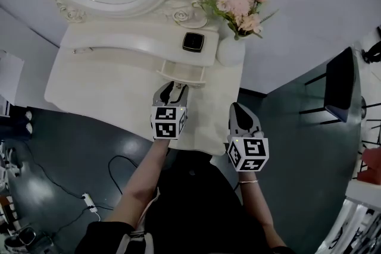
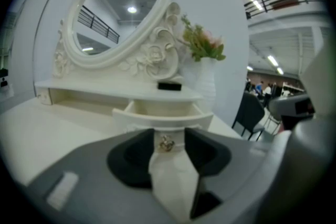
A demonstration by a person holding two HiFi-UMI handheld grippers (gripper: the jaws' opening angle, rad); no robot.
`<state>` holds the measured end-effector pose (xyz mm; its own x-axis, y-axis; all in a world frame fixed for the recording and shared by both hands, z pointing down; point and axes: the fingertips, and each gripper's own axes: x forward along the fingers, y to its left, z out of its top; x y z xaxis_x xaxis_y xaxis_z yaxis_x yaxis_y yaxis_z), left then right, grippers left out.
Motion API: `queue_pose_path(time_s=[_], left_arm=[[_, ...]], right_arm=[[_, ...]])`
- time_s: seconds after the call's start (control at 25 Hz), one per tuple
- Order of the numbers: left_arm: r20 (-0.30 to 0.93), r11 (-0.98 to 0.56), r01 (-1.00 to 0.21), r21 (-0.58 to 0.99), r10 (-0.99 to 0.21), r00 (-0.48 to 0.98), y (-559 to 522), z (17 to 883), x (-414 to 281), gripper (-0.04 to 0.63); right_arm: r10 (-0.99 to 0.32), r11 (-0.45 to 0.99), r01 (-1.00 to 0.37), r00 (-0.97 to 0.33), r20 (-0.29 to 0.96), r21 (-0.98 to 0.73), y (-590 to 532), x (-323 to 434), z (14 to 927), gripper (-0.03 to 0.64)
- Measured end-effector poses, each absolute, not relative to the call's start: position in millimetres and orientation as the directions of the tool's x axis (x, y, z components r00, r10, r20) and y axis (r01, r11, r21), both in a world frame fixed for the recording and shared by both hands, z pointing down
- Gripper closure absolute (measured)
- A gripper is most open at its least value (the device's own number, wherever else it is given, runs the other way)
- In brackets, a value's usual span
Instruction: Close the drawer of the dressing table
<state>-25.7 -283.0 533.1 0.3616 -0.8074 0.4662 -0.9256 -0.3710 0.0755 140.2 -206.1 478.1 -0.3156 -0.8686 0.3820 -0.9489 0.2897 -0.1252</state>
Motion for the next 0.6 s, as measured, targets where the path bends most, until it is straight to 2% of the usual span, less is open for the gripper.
queue_pose_path(time_s=[0.6], left_arm=[[0.473,-0.379,-0.923,0.067,-0.802,0.364,-303.8,533.3,-15.3,0.410]], right_arm=[[-0.872,0.289,-0.950,-0.312,0.378,-0.118,-209.6,146.9,476.4,0.612]])
